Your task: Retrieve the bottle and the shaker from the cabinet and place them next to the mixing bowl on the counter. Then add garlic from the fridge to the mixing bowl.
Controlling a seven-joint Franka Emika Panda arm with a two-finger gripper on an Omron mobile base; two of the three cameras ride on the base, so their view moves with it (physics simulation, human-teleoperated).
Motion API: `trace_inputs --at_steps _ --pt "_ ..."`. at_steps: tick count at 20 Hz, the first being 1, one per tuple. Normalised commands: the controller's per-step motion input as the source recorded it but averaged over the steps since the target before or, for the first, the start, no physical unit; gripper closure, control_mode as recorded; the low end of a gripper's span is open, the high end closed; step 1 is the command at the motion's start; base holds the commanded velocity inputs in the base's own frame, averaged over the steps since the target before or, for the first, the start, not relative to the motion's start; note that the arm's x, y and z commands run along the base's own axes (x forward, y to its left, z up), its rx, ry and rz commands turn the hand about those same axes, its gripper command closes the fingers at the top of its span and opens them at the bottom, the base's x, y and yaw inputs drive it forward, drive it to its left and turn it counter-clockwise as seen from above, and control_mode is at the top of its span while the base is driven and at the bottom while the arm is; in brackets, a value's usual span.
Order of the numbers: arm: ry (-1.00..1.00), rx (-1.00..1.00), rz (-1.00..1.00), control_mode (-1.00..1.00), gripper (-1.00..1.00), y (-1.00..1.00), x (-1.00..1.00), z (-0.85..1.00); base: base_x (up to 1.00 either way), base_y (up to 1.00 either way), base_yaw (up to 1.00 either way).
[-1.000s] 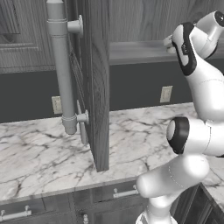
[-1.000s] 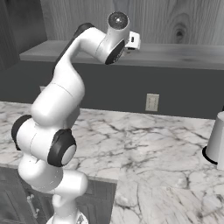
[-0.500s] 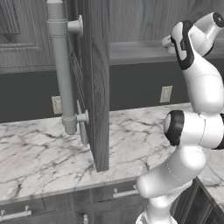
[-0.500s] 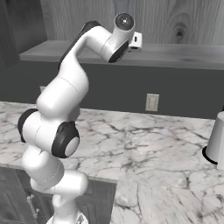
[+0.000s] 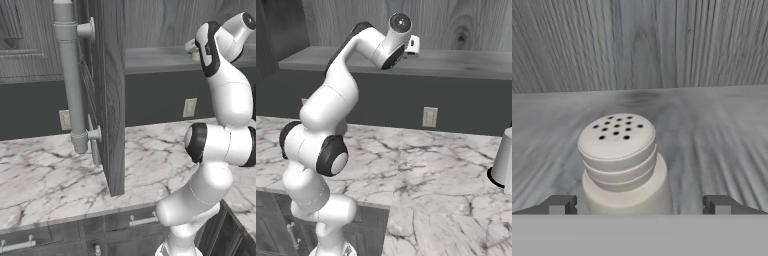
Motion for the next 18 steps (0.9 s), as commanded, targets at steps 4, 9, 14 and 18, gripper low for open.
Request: trace_inputs --at_steps 4,9,14,18 --pt "0.00 0.00 0.00 -1.00 1.00 0.00 0.00 0.00 0.00 0.00 0.00" --pt "0.00 0.00 0.00 -1.00 1.00 0.00 0.00 0.00 0.00 0.00 0.00" --pt "0.00 0.00 0.00 -1.00 1.00 0.00 0.00 0.00 0.00 0.00 0.00" --pt "0.00 0.00 0.00 -1.00 1.00 0.10 -0.44 0.00 0.00 0.00 0.00"
